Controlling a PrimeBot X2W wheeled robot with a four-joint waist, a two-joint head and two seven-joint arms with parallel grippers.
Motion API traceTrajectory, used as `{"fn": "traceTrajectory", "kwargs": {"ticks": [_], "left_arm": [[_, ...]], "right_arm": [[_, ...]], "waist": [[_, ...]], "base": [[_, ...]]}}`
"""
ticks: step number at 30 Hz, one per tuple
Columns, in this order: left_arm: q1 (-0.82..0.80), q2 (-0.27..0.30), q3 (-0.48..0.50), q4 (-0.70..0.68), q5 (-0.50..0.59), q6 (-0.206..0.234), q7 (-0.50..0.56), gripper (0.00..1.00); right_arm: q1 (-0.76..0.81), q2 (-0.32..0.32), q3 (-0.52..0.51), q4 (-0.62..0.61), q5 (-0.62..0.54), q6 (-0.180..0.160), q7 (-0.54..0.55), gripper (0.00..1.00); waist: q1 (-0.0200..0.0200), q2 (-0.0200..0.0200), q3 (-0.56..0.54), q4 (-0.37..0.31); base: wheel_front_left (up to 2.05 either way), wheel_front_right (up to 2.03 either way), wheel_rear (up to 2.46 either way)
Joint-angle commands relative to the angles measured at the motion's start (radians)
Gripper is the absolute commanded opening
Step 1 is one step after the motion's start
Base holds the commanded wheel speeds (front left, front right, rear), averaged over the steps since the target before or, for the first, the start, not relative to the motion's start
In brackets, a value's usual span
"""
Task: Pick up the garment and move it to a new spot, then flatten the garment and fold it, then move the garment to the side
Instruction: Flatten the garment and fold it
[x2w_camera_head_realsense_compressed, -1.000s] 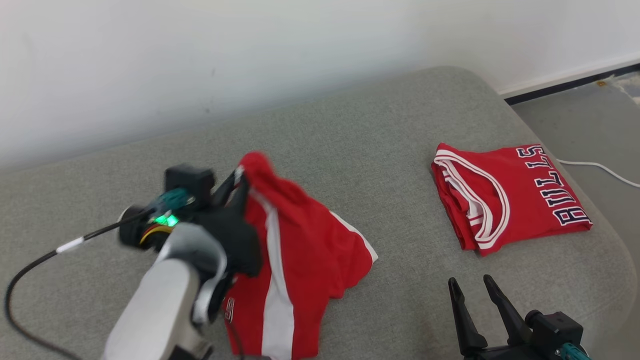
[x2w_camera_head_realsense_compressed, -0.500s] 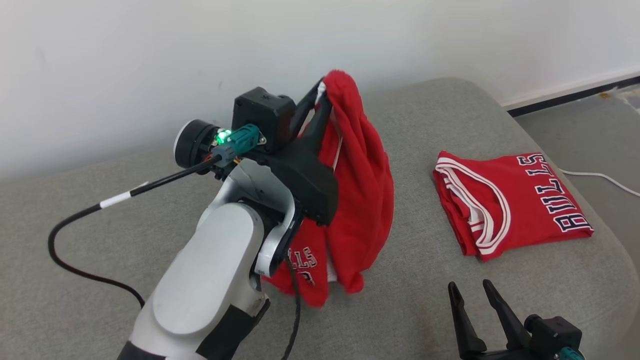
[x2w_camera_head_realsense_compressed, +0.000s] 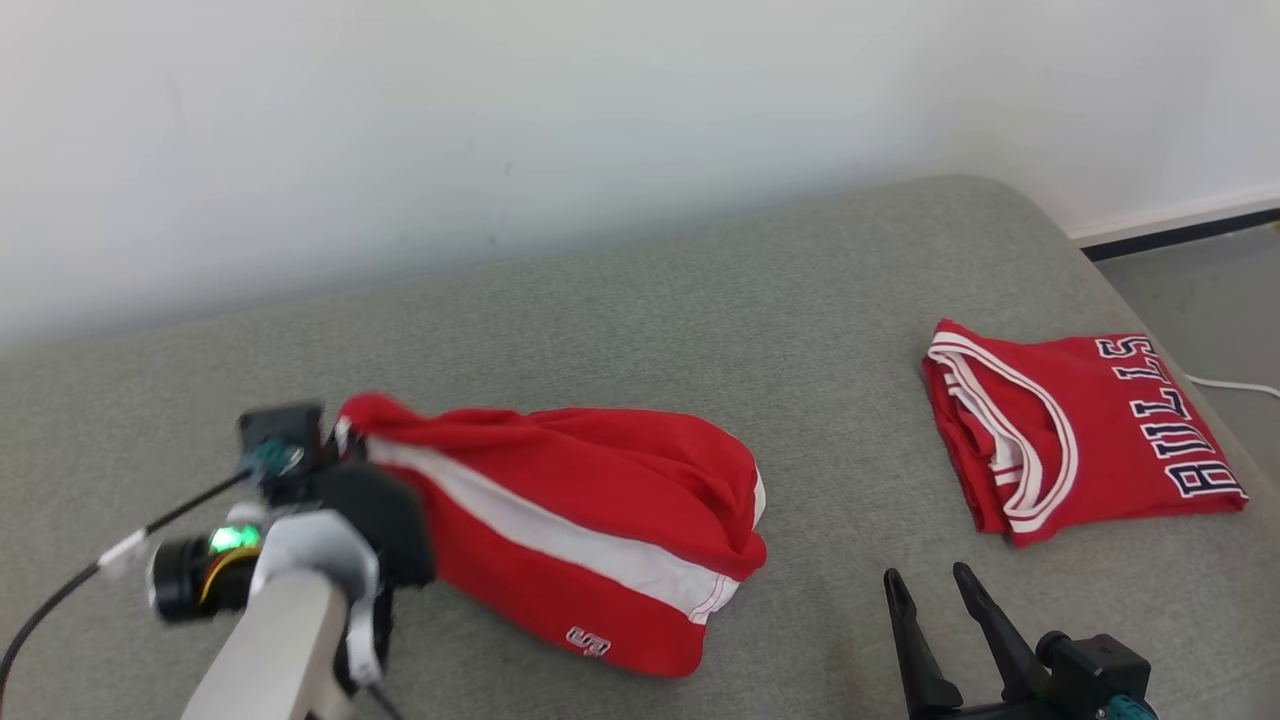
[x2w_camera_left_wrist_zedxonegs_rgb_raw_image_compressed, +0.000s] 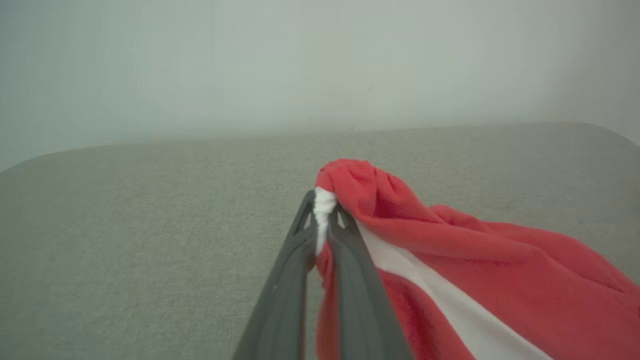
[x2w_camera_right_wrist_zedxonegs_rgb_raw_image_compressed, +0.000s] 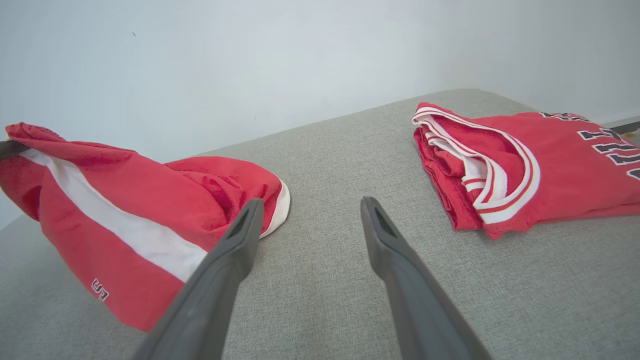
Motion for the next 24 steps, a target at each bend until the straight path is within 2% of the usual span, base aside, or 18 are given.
{"fn": "traceTrajectory", "kwargs": {"ticks": [1, 7, 13, 15, 16, 19, 24], "left_arm": [[0.028, 0.007, 0.013, 0.018, -0.018, 0.007, -0.017, 0.0], [0.112, 0.05, 0.044, 0.107, -0.049, -0.012, -0.039, 0.0], [0.157, 0.043, 0.041, 0.133, -0.079, -0.052, -0.05, 0.0], [0.171, 0.032, 0.045, 0.12, -0.091, -0.068, -0.071, 0.48], [0.18, 0.029, 0.044, 0.113, -0.096, -0.08, -0.082, 1.0], [0.2, 0.022, 0.05, 0.098, -0.109, -0.094, -0.111, 1.0], [0.257, 0.014, 0.066, 0.032, -0.129, -0.124, -0.219, 1.0]], "right_arm": [[0.004, -0.004, -0.001, 0.0, 0.002, -0.003, -0.002, 1.0], [0.011, -0.013, 0.004, -0.006, 0.002, -0.003, 0.006, 1.0], [0.018, -0.019, 0.001, -0.015, 0.003, -0.003, 0.013, 1.0], [0.017, -0.02, -0.001, -0.017, 0.003, -0.003, 0.016, 1.0], [0.017, -0.021, -0.001, -0.018, 0.002, -0.003, 0.016, 1.0], [0.019, -0.022, -0.003, -0.021, 0.002, -0.003, 0.019, 1.0], [0.024, -0.023, -0.012, -0.027, 0.003, -0.003, 0.022, 1.0]], "waist": [[0.0, 0.0, -0.002, 0.018], [0.0, 0.0, -0.005, 0.05], [0.0, 0.0, -0.008, 0.073], [0.0, 0.0, -0.01, 0.077], [0.0, 0.0, -0.011, 0.078], [0.0, 0.0, -0.014, 0.082], [0.0, 0.0, -0.023, 0.093]], "base": [[0.0, 0.0, 0.0], [0.0, 0.0, 0.0], [0.0, 0.0, 0.0], [0.0, 0.0, 0.0], [0.0, 0.0, 0.0], [0.0, 0.0, 0.0], [0.0, 0.0, 0.0]]}}
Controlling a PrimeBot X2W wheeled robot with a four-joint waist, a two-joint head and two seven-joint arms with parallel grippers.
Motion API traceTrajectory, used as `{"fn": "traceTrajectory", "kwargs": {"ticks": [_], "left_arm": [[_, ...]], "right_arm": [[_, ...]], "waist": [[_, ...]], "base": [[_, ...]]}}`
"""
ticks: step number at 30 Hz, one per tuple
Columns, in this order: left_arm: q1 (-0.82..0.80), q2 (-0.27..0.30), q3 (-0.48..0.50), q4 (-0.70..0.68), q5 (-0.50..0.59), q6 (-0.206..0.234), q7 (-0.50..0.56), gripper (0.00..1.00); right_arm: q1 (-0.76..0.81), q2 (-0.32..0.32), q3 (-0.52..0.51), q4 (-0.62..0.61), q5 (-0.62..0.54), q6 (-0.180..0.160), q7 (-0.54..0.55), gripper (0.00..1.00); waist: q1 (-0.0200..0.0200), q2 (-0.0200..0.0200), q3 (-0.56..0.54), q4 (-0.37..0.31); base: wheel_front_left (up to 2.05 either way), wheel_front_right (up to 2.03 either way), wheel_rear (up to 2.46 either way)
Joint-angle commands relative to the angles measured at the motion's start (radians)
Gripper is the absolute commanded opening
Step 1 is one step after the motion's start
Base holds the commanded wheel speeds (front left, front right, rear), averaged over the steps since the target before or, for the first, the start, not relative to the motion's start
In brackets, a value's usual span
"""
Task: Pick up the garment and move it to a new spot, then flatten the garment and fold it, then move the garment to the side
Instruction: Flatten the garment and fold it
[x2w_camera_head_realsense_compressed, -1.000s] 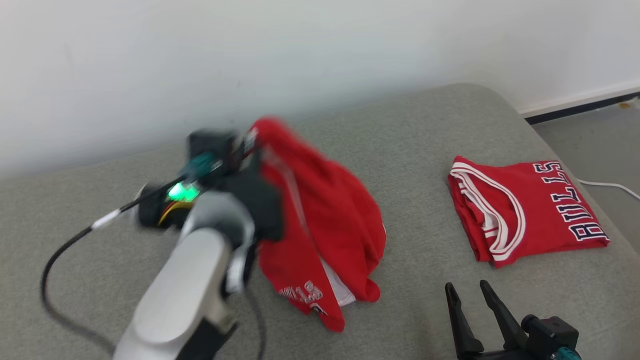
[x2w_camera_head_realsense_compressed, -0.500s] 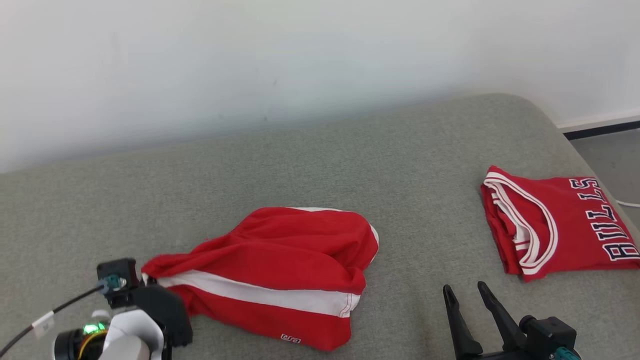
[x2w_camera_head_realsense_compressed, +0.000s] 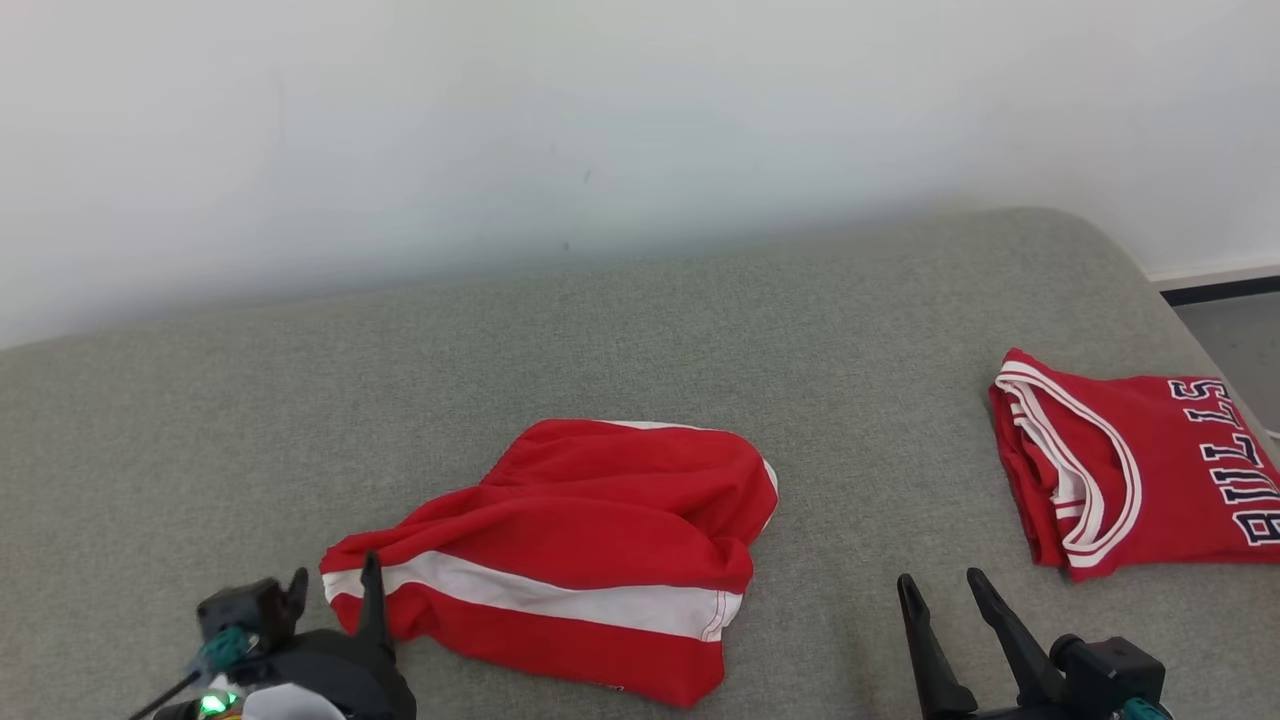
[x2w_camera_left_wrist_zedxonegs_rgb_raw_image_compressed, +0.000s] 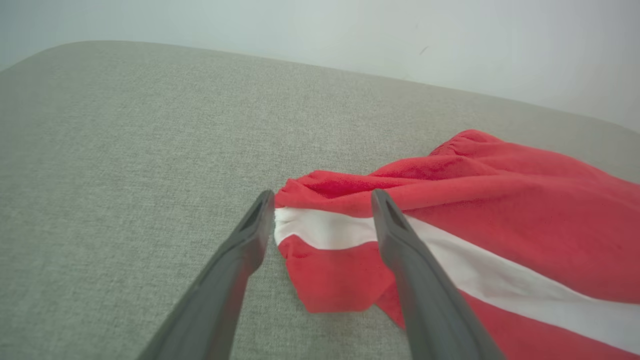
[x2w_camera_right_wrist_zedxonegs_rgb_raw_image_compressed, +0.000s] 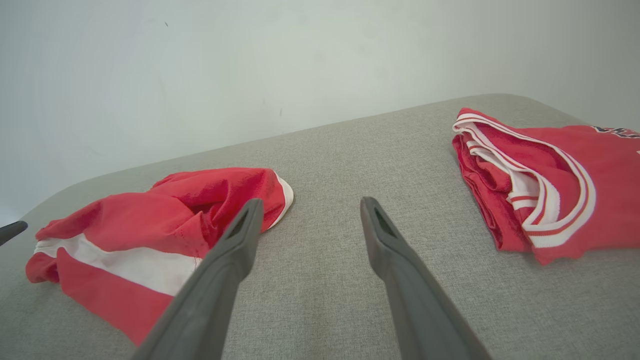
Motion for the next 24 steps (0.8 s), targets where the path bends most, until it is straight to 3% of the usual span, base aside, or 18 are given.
{"fn": "traceTrajectory", "kwargs": {"ticks": [1, 6, 11, 17, 24], "left_arm": [[0.03, 0.0, 0.012, -0.028, -0.016, -0.01, -0.041, 1.0], [0.111, 0.007, 0.043, -0.141, -0.019, -0.043, -0.153, 1.0], [0.206, 0.005, 0.069, -0.287, 0.035, -0.059, -0.185, 1.0], [0.334, -0.043, 0.161, -0.489, 0.142, -0.106, -0.185, 1.0], [0.455, -0.107, 0.256, -0.571, 0.251, -0.175, -0.185, 1.0]], "right_arm": [[0.008, -0.005, -0.004, -0.006, 0.001, -0.003, 0.002, 1.0], [0.017, -0.005, -0.016, -0.014, -0.004, -0.003, 0.003, 1.0], [0.022, -0.009, -0.027, -0.023, -0.006, -0.003, 0.009, 1.0], [0.03, -0.009, -0.031, -0.032, -0.005, -0.003, 0.016, 1.0], [0.04, -0.003, -0.011, -0.014, 0.014, -0.003, 0.029, 1.0]], "waist": [[0.0, 0.0, -0.005, 0.005], [0.0, 0.0, -0.011, 0.02], [0.0, 0.0, -0.016, 0.045], [0.0, 0.0, -0.017, 0.075], [0.0, 0.0, -0.027, 0.099]], "base": [[0.0, 0.0, 0.0], [0.0, 0.0, 0.0], [0.0, 0.0, 0.0], [0.0, 0.0, 0.0], [0.0, 0.0, 0.0]]}}
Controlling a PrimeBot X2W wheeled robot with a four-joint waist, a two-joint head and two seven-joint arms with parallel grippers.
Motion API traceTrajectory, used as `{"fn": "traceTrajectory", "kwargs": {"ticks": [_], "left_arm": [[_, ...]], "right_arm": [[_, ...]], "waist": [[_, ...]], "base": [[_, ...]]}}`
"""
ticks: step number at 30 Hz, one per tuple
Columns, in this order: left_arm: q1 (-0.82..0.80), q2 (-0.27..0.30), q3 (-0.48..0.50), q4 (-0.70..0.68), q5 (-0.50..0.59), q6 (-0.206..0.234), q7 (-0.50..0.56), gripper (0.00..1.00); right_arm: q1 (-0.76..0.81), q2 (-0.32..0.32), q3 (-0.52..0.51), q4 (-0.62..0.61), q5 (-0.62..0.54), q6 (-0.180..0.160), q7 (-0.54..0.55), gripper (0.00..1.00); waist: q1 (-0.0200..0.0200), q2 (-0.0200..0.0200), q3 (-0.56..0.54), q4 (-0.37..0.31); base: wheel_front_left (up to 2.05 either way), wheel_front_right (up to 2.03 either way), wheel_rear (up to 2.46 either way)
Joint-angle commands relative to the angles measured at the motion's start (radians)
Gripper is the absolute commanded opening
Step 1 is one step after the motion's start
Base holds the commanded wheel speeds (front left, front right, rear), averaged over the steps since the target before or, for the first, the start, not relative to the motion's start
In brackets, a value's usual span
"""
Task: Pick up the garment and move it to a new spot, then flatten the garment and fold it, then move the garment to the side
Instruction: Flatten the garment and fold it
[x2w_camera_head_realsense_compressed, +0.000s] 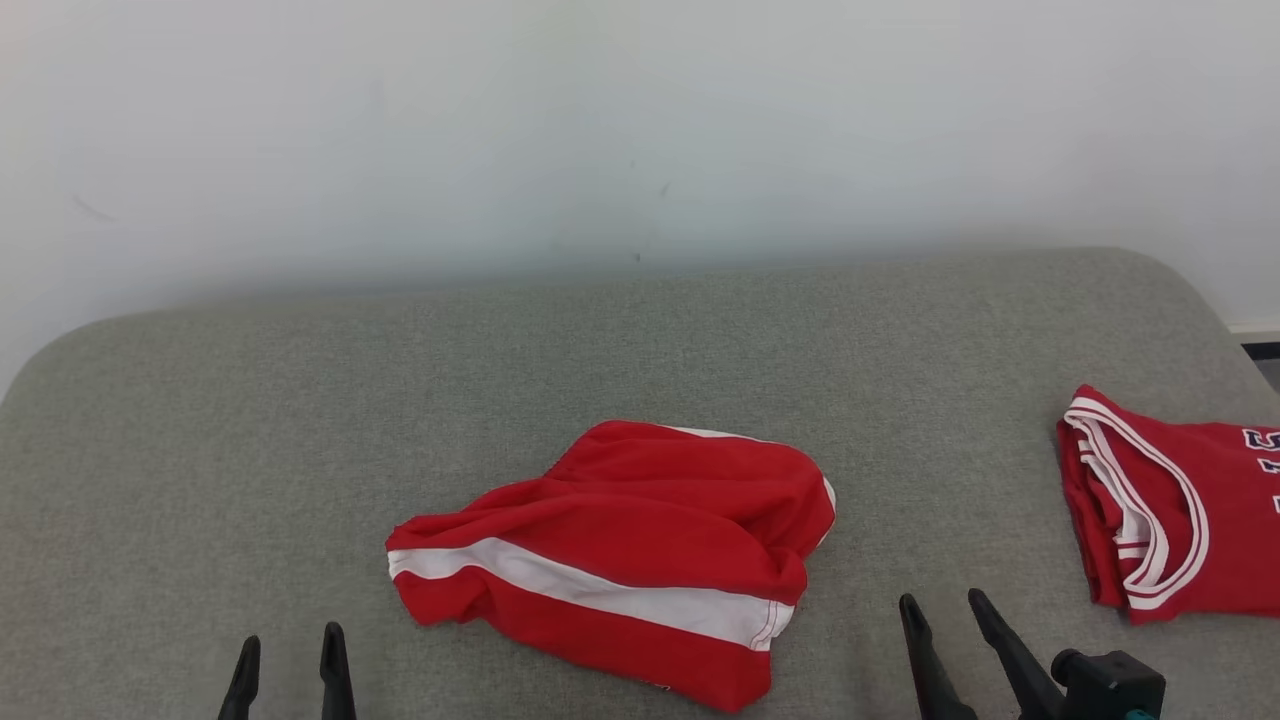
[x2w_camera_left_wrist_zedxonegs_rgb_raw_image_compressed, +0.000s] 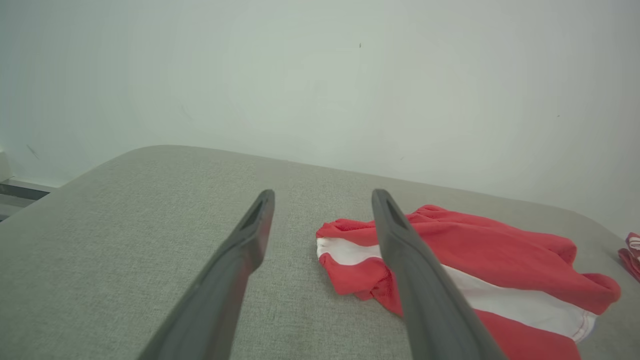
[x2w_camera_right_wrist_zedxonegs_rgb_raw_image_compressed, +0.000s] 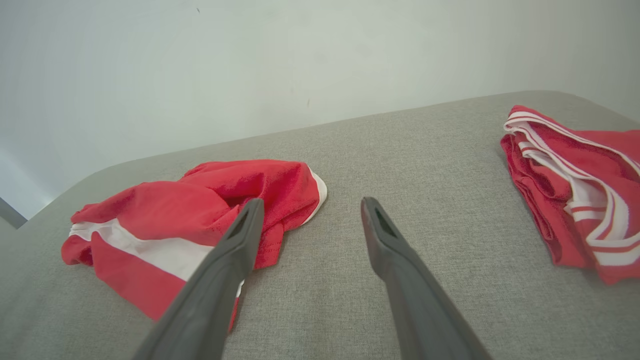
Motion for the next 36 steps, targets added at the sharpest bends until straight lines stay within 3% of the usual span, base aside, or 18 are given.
{"fn": "traceTrajectory", "kwargs": {"ticks": [1, 13, 21, 34, 35, 36], "left_arm": [[0.022, -0.011, 0.017, -0.003, 0.016, -0.016, -0.002, 1.0], [0.027, -0.044, 0.077, 0.001, 0.064, -0.066, -0.003, 1.0], [-0.001, -0.048, 0.07, 0.018, 0.072, -0.083, -0.003, 1.0], [0.004, -0.049, 0.077, 0.015, 0.054, -0.091, -0.003, 1.0], [0.003, -0.049, 0.077, 0.015, 0.055, -0.091, -0.003, 1.0], [0.003, -0.049, 0.076, 0.016, 0.057, -0.091, -0.003, 1.0]], "right_arm": [[0.014, 0.003, 0.01, 0.007, 0.013, -0.003, 0.007, 1.0], [-0.073, -0.017, 0.133, 0.132, 0.104, -0.003, 0.127, 1.0], [-0.194, -0.022, 0.189, 0.267, 0.123, -0.003, 0.089, 1.0], [-0.239, -0.038, 0.202, 0.283, 0.138, -0.003, 0.067, 0.98], [-0.243, -0.039, 0.205, 0.281, 0.14, -0.003, 0.066, 0.51], [-0.246, -0.039, 0.206, 0.275, 0.14, -0.003, 0.059, 0.17]], "waist": [[0.0001, 0.0001, -0.004, 0.01], [0.0001, 0.0001, 0.009, 0.056], [0.0001, 0.0001, 0.031, 0.107], [0.0001, 0.0001, 0.038, 0.123], [0.0001, 0.0001, 0.037, 0.124], [0.0001, 0.0001, 0.036, 0.124]], "base": [[0.0, 0.0, 0.0], [0.0, 0.0, 0.0], [0.0, 0.0, 0.0], [0.0, 0.0, 0.0], [0.0, 0.0, 0.0], [0.0, 0.0, 0.0]]}}
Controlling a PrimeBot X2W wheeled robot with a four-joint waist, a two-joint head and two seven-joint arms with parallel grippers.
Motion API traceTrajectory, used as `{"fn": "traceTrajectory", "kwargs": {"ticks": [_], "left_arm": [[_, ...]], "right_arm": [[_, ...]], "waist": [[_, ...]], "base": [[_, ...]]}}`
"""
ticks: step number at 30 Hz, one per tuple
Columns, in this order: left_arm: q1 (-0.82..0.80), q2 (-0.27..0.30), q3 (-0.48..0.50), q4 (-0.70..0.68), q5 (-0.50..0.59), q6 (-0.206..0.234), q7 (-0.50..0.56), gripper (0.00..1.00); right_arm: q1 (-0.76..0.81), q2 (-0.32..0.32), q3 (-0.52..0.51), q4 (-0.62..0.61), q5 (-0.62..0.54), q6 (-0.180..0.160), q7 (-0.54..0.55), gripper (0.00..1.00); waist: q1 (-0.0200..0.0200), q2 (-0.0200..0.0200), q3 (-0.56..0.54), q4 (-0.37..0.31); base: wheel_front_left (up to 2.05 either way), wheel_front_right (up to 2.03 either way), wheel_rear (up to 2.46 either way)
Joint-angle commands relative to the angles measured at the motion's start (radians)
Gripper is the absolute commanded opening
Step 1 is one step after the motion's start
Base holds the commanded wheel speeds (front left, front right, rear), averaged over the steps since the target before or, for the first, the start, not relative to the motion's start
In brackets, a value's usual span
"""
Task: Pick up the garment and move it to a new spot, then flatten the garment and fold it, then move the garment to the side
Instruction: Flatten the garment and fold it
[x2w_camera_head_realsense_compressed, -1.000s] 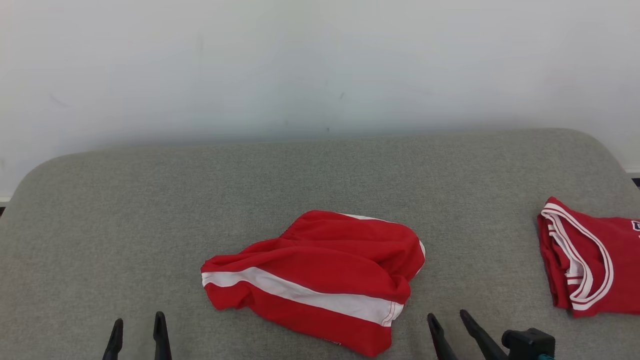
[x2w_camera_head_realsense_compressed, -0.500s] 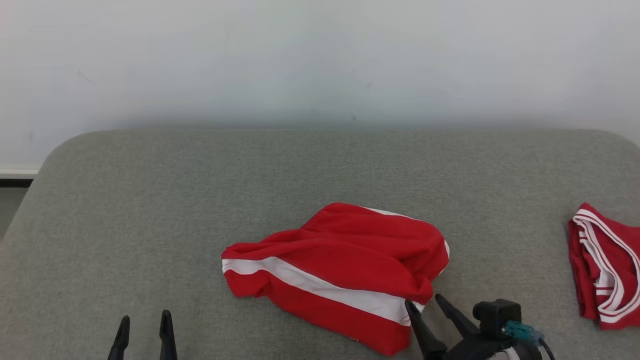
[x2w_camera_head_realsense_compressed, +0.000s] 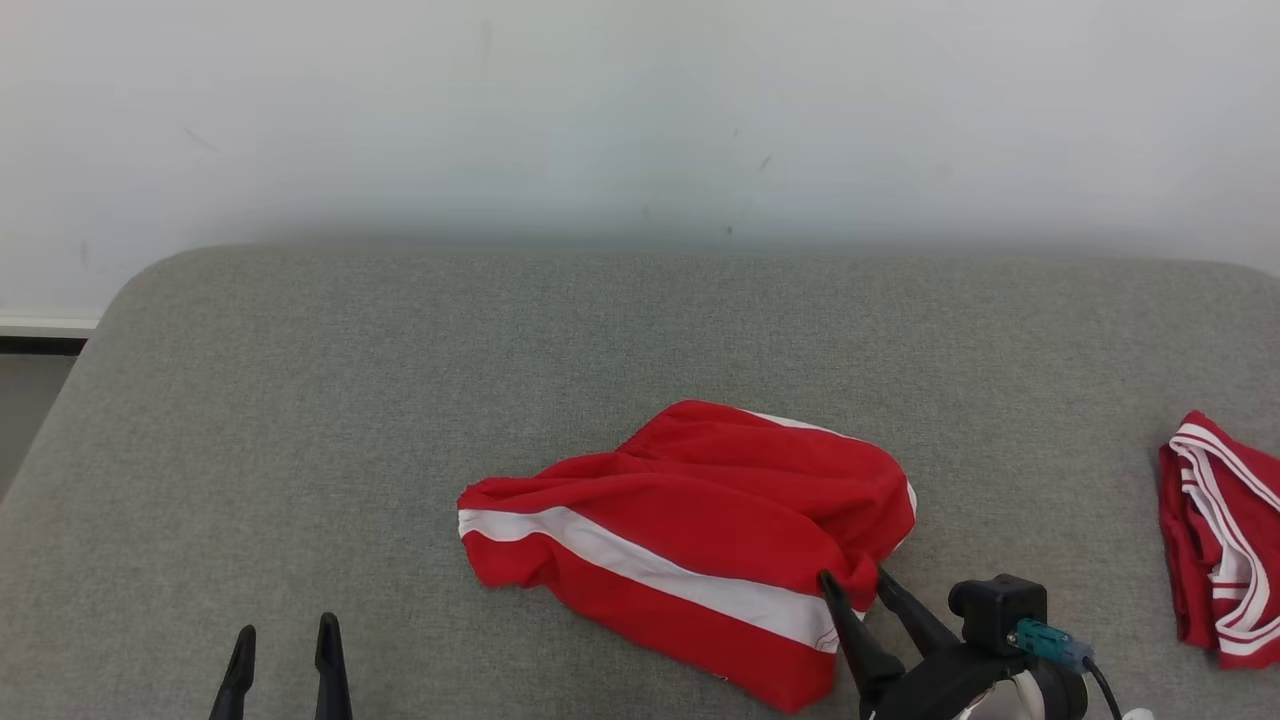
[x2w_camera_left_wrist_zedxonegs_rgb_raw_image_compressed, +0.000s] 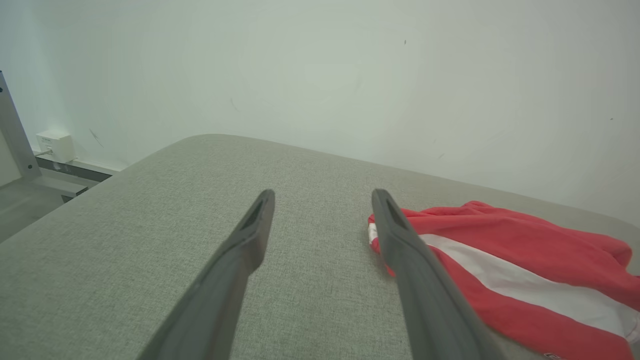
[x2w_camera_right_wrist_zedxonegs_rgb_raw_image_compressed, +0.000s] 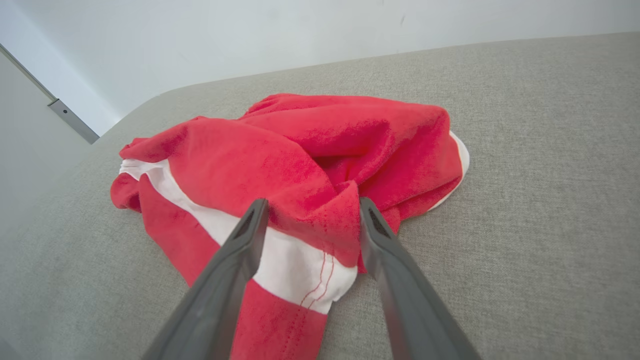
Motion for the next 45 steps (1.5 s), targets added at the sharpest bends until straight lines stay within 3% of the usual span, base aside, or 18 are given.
{"fn": "traceTrajectory", "kwargs": {"ticks": [1, 8, 14, 20, 26, 27, 28, 35, 45], "left_arm": [[0.003, -0.001, 0.003, 0.0, -0.003, -0.005, -0.003, 1.0], [0.011, -0.001, -0.002, 0.006, -0.004, -0.004, -0.003, 1.0], [0.018, -0.001, -0.003, 0.003, -0.009, -0.004, -0.003, 1.0], [0.019, -0.001, -0.002, 0.003, -0.012, -0.004, -0.003, 1.0], [0.005, -0.001, -0.014, 0.005, -0.011, -0.006, -0.003, 1.0], [0.001, -0.001, -0.017, 0.006, -0.01, -0.007, -0.003, 1.0], [-0.003, -0.001, -0.019, 0.007, -0.009, -0.007, -0.003, 1.0], [-0.021, -0.001, -0.016, 0.01, -0.008, -0.003, -0.003, 1.0], [0.004, -0.001, -0.011, 0.013, -0.022, 0.008, -0.003, 1.0]], "right_arm": [[-0.008, -0.003, 0.001, -0.009, 0.006, -0.003, -0.01, 0.0], [-0.012, -0.015, -0.028, -0.033, 0.019, -0.003, -0.027, 0.0], [-0.006, -0.027, -0.135, -0.105, 0.03, -0.003, -0.021, 0.0], [-0.015, -0.041, -0.216, -0.155, 0.0, -0.003, 0.045, 0.0], [-0.057, -0.053, -0.264, -0.118, -0.069, -0.003, 0.15, 0.0], [-0.066, -0.057, -0.268, -0.096, -0.089, -0.003, 0.168, 0.04], [-0.075, -0.062, -0.271, -0.076, -0.113, -0.003, 0.183, 1.0], [-0.096, -0.03, -0.304, -0.023, -0.203, -0.003, 0.163, 1.0], [0.034, -0.008, -0.328, -0.165, -0.26, -0.003, -0.023, 1.0]], "waist": [[-0.0001, -0.0001, -0.002, 0.0], [-0.0001, -0.0001, -0.012, -0.003], [-0.0001, -0.0001, -0.019, -0.007], [-0.0001, -0.0001, -0.019, -0.014], [-0.0001, -0.0001, -0.009, -0.008], [-0.0001, -0.0001, -0.006, -0.006], [-0.0001, -0.0001, -0.004, -0.004], [-0.0001, -0.0001, 0.006, 0.007], [-0.0001, -0.0001, -0.018, -0.031]], "base": [[0.0, 0.0, 0.0], [0.0, 0.0, 0.0], [0.0, 0.0, 0.0], [0.0, 0.0, 0.0], [0.0, 0.0, 0.0], [0.0, 0.0, 0.0], [0.0, 0.0, 0.0], [0.0, 0.0, 0.0], [0.0, 0.0, 0.0]]}}
